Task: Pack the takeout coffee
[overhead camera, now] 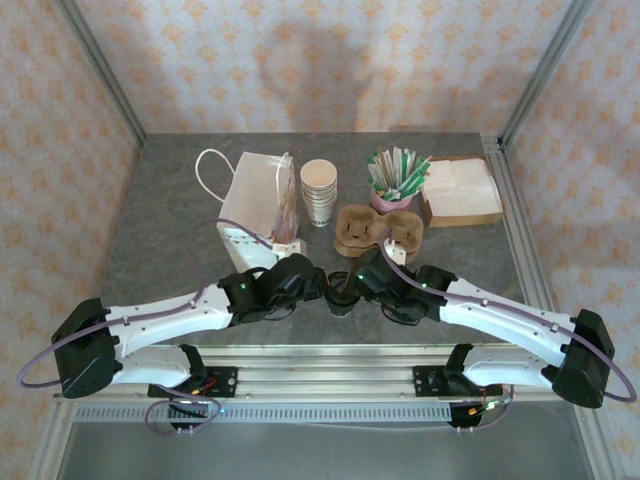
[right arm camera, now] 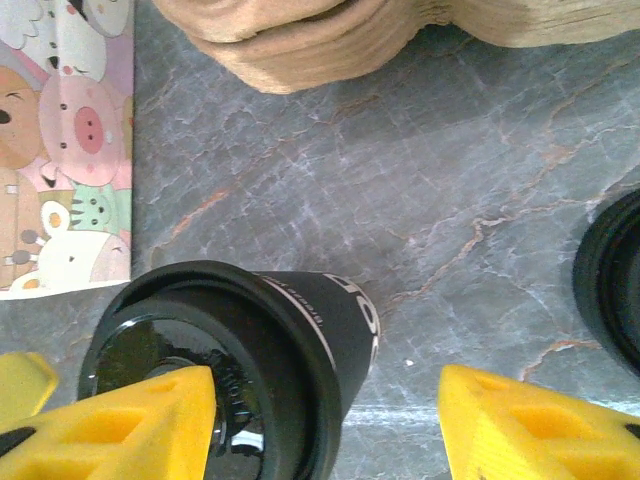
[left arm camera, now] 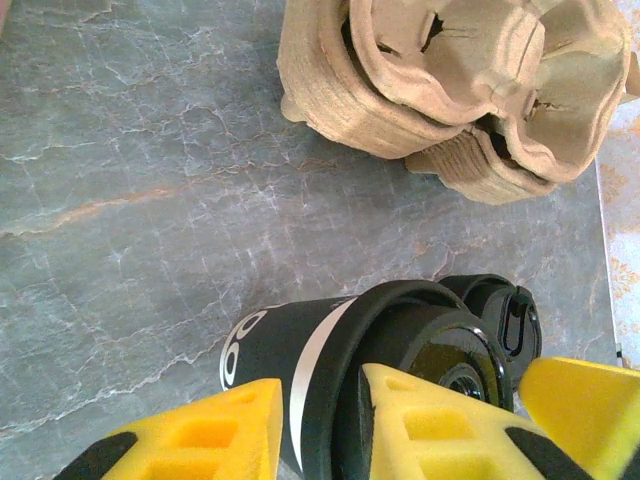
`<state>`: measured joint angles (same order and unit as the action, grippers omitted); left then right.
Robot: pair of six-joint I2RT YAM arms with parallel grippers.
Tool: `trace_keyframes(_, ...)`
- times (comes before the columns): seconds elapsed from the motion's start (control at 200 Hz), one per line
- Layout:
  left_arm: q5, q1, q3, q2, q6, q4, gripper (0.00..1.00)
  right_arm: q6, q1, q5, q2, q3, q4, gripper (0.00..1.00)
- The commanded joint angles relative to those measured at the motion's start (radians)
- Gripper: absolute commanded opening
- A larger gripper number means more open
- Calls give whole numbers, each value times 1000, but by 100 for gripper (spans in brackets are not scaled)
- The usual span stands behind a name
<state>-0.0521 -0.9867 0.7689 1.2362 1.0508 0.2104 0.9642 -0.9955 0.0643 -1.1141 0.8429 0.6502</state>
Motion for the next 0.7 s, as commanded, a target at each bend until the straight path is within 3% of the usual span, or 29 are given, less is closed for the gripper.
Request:
trace_keyframes(0.0, 15, 9, -10, 12, 24, -52, 27, -19, 6, -13, 2, -10, -33, 60)
trace_keyframes(0.696, 40, 8, -80, 24, 64, -76, 20, -27, 8, -34, -33, -33, -33, 59)
